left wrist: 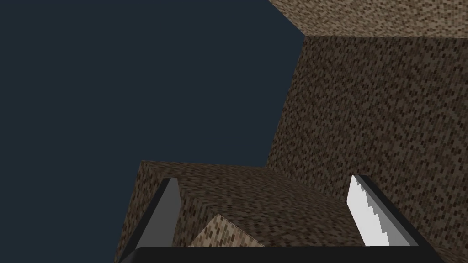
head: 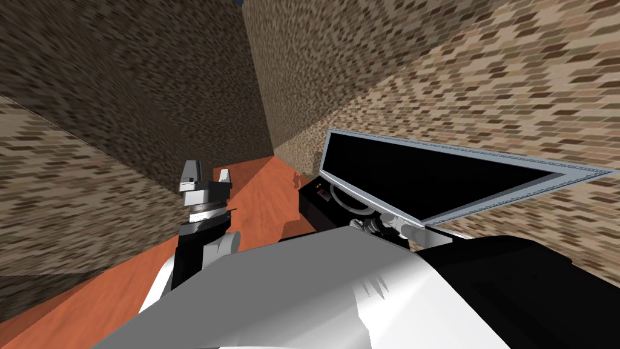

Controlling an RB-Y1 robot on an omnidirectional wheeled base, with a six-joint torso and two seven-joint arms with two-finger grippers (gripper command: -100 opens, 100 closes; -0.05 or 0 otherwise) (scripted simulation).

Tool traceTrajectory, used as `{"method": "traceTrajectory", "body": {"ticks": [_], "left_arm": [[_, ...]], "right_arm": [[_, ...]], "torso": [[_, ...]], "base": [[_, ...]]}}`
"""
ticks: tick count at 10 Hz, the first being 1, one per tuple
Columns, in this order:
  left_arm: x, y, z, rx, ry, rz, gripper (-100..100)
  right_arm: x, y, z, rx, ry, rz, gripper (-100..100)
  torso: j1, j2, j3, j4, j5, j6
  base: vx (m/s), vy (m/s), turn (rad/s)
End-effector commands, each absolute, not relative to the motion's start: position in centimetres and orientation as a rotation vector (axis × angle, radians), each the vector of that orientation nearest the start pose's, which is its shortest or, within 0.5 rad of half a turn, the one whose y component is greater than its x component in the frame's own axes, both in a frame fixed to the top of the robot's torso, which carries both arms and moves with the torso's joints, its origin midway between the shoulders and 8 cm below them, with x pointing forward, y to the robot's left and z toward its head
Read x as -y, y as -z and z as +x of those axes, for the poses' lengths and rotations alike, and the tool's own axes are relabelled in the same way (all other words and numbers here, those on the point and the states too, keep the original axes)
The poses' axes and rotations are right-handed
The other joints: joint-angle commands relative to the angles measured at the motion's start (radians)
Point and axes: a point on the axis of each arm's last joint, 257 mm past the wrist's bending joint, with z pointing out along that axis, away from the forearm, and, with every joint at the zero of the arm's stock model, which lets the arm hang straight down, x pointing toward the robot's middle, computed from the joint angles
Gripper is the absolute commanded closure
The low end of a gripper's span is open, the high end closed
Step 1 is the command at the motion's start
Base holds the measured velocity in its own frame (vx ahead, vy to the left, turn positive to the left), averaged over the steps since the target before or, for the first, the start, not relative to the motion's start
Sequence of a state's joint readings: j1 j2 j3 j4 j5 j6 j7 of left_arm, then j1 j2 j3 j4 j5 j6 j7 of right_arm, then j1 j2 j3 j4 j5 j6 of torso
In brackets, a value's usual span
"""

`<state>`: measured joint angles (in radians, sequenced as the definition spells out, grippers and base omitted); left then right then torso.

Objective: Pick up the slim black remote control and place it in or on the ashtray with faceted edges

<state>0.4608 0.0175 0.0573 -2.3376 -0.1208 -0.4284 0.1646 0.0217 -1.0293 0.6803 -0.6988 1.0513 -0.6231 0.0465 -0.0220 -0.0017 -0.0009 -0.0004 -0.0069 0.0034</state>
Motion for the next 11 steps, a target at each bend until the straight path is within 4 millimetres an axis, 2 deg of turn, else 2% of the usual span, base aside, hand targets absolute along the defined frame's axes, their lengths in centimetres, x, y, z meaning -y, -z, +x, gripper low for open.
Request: {"method": "traceTrajectory", "body": {"ticks": [1, 2, 3, 7, 8, 9, 11], "left_arm": [[-27.8, -4.9, 34.6, -0.636, 1.333, -0.614, 0], [-27.8, -4.9, 34.6, -0.636, 1.333, -0.615, 0], [-27.8, -4.9, 34.6, -0.636, 1.333, -0.615, 0], [-27.8, -4.9, 34.6, -0.636, 1.333, -0.615, 0], [-27.8, -4.9, 34.6, -0.636, 1.333, -0.615, 0], [-27.8, -4.9, 34.6, -0.636, 1.333, -0.615, 0], [-27.8, -4.9, 34.6, -0.636, 1.333, -0.615, 0]], "right_arm": [[56.0, 52.0, 17.8, -2.774, -0.030, -0.852, 100], [56.4, 52.0, 18.0, -2.775, -0.018, -0.841, 100], [56.3, 52.0, 17.9, -2.776, -0.019, -0.842, -100], [56.4, 52.0, 17.9, -2.776, -0.018, -0.842, -100], [56.4, 52.0, 17.9, -2.776, -0.018, -0.842, 0], [57.3, 51.5, 16.7, -2.776, 0.011, -0.850, -100], [56.8, 51.3, 17.4, -2.763, -0.010, -0.778, -100]], "torso": [[0.000, 0.000, 0.000, 0.000, 0.000, 0.000], [0.005, -0.002, -0.001, 0.000, 0.001, -0.001], [0.011, -0.002, -0.001, 0.000, 0.002, -0.001], [0.017, -0.001, -0.001, 0.000, 0.003, -0.001], [0.017, -0.001, -0.001, 0.000, 0.004, -0.001], [0.017, -0.001, -0.001, 0.000, 0.004, -0.001], [0.015, 0.003, 0.002, 0.001, 0.003, -0.001]], "base": [[0.039, -0.145, 0.046], [0.015, -0.053, 0.010], [0.002, -0.014, 0.000], [0.000, -0.001, 0.000], [0.000, 0.000, 0.000], [-0.055, -0.018, 0.424], [-0.063, -0.031, 0.090]]}}
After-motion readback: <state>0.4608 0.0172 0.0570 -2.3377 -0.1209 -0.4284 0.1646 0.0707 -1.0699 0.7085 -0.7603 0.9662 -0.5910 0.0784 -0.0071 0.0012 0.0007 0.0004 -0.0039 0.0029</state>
